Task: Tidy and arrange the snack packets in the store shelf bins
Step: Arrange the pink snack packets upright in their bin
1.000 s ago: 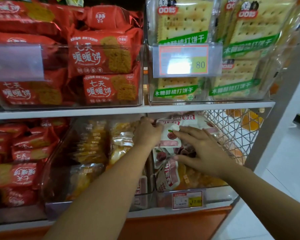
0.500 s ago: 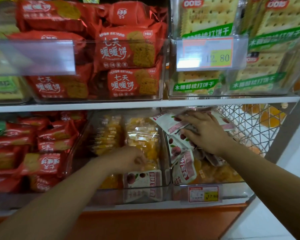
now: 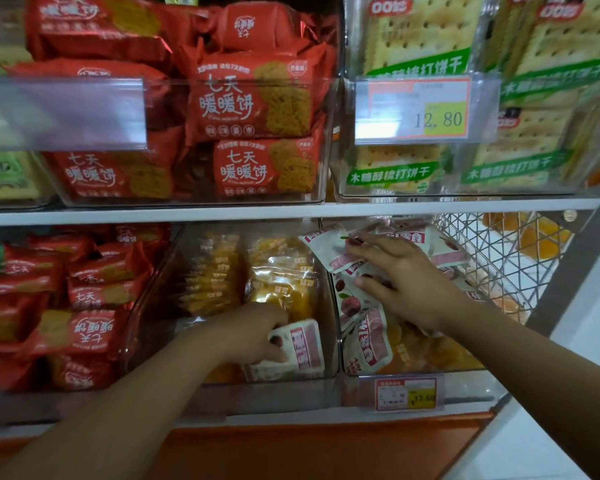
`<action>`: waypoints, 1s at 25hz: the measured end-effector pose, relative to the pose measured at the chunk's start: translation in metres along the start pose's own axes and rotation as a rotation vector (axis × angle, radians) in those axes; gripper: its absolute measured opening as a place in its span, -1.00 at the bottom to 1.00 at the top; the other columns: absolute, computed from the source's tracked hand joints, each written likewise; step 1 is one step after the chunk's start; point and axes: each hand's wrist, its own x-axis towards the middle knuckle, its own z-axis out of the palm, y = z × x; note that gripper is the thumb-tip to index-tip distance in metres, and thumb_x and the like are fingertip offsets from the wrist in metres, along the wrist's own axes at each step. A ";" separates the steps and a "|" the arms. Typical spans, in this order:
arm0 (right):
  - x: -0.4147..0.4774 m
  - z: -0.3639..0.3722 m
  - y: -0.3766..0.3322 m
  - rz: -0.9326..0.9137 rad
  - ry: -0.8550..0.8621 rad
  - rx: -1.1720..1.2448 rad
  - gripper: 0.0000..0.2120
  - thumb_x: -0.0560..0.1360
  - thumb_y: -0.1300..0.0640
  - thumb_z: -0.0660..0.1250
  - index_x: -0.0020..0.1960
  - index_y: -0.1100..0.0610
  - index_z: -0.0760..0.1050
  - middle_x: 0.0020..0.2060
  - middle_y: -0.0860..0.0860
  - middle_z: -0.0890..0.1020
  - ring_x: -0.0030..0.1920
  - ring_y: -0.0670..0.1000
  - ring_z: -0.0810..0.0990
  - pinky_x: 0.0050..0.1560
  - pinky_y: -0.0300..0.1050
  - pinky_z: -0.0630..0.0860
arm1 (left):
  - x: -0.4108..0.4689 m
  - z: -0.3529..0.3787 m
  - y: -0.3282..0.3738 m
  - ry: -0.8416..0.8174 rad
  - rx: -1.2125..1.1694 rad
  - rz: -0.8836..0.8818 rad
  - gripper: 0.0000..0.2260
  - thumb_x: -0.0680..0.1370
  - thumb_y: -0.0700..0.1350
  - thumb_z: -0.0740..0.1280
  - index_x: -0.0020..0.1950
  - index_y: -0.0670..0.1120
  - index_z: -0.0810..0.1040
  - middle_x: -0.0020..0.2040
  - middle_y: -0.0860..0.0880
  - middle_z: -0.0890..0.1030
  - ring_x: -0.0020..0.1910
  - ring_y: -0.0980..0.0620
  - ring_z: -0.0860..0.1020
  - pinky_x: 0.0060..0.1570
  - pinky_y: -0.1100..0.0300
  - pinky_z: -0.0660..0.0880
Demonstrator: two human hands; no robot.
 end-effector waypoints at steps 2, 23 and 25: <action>0.018 0.001 -0.005 -0.053 -0.055 -0.079 -0.42 0.48 -0.25 -0.10 0.43 -0.09 0.27 0.44 0.01 0.29 0.42 0.09 0.23 0.43 0.14 0.07 | -0.016 -0.018 -0.003 0.178 -0.136 -0.049 -0.88 0.51 -0.04 0.38 -0.07 0.06 0.44 -0.19 0.15 0.52 -0.25 0.23 0.49 -0.33 0.32 0.42; -0.052 -0.032 0.045 0.201 -0.115 0.065 -0.28 0.28 -0.44 0.06 0.39 -0.21 0.26 0.45 -0.11 0.23 0.48 -0.03 0.12 0.48 0.13 -0.01 | 0.092 -0.019 0.091 0.715 -0.520 -0.062 -0.69 0.59 -0.01 0.19 0.33 0.02 0.44 0.28 -0.09 0.44 0.16 -0.08 0.52 0.17 0.03 0.46; -0.060 -0.034 0.048 0.197 -0.063 0.091 -0.35 0.31 -0.35 0.24 0.35 -0.14 0.36 0.39 -0.11 0.31 0.44 -0.04 0.17 0.46 -0.07 0.04 | 0.090 -0.013 0.091 0.692 -0.246 -0.020 -0.64 0.61 0.02 0.13 0.41 0.12 0.34 0.34 -0.10 0.34 0.33 -0.16 0.33 0.32 -0.08 0.30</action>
